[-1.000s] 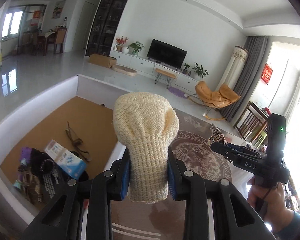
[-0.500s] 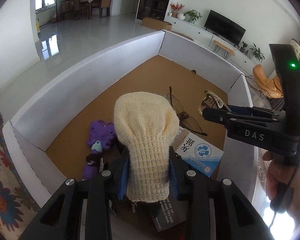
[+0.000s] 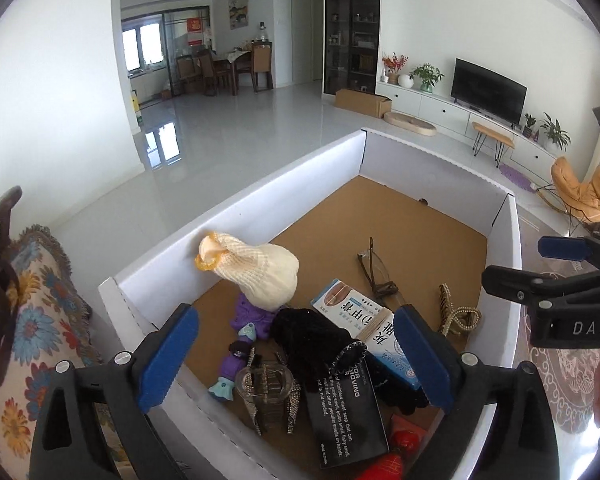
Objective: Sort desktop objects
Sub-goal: 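Open the left tool to drop the glove while the right tool releases the clip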
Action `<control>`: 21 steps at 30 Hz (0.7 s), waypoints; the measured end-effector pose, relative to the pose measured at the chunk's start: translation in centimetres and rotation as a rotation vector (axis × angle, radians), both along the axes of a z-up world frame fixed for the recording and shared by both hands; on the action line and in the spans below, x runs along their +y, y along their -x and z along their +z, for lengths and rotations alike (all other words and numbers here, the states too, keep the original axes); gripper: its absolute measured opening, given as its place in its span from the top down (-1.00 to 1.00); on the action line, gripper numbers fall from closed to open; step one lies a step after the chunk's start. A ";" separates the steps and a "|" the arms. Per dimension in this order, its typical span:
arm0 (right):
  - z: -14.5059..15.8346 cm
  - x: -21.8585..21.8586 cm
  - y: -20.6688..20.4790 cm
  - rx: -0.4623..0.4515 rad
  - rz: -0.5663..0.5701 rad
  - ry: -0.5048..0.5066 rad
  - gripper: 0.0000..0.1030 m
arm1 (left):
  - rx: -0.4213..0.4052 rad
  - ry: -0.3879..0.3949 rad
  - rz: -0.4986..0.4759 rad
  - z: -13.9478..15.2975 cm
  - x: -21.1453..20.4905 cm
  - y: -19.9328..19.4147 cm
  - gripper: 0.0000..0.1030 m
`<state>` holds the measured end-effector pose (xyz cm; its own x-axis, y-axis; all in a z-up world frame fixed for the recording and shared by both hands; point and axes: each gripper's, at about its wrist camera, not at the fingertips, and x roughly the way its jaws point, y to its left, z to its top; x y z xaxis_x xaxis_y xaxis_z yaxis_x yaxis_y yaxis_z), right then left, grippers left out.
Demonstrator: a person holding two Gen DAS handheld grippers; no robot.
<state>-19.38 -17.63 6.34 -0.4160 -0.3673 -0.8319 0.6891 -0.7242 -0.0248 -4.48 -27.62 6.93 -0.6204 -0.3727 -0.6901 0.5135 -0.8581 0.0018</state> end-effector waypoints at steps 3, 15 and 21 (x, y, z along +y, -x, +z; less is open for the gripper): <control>0.3 0.8 -0.9 0.016 0.002 -0.024 -0.88 | -0.017 0.045 0.064 0.5 0.7 -0.8 -0.93; 1.8 0.2 -3.4 0.104 0.024 -0.027 -0.88 | -0.011 0.040 -0.040 1.2 1.2 -2.6 -0.93; 1.0 -0.5 -3.2 0.081 0.034 -0.036 -0.88 | 0.028 -0.006 -0.027 1.4 0.5 -3.1 -0.93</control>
<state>-16.16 -18.17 7.34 -0.4703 -0.3527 -0.8090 0.7078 -0.6982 -0.1071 -1.42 -27.11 8.35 -0.6492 -0.3512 -0.6746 0.4895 -0.8718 -0.0173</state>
